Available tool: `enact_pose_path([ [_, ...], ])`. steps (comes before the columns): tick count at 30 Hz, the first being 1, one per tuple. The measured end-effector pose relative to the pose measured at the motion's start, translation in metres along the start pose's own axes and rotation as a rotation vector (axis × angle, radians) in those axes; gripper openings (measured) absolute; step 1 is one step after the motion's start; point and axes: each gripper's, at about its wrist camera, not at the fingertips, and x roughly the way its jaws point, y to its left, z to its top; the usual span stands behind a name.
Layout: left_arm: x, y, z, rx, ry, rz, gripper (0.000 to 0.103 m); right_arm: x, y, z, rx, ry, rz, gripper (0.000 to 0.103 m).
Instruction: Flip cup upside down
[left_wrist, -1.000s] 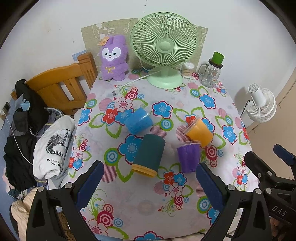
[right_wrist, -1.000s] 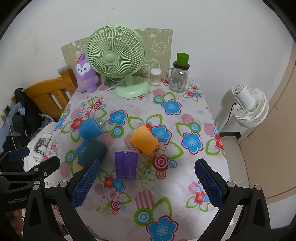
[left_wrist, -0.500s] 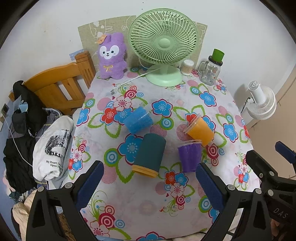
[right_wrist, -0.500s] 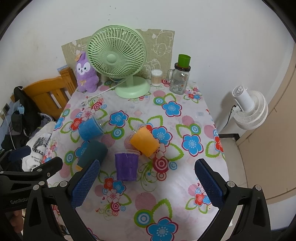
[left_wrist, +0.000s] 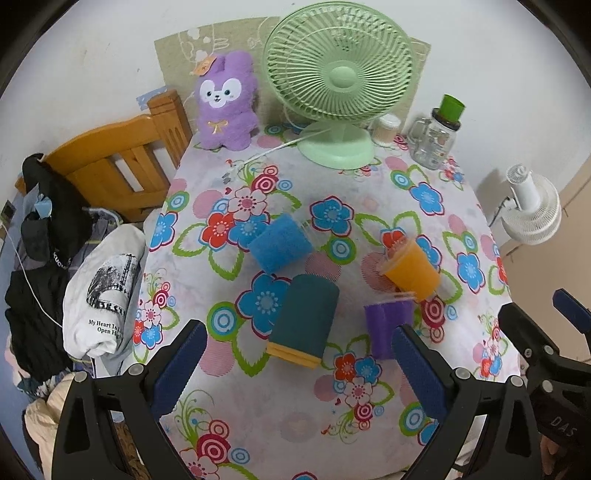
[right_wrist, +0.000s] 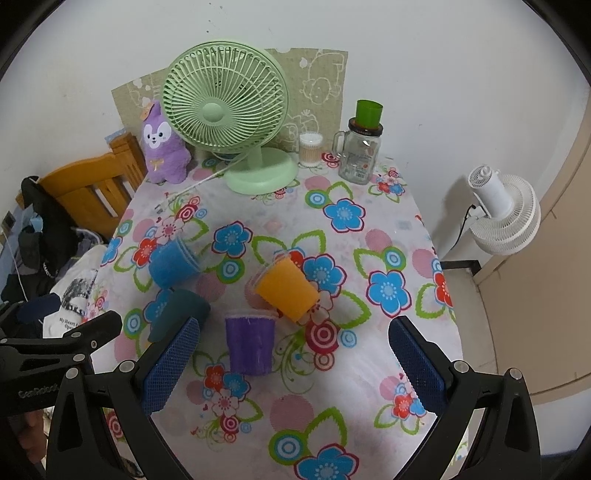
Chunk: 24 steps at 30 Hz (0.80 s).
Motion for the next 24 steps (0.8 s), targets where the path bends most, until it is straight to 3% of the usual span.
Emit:
enact_pose_path([
  [13,0.055,0.016,0.038,-0.113,0.054,0.038,0.102,0.06,0.013,0.047,-0.036,0.044,0.023,0.103],
  [24,0.118,0.036,0.061,-0.266,0.148,0.022,0.102,0.126,0.033,0.072,-0.028,0.12,0.047,0.103],
])
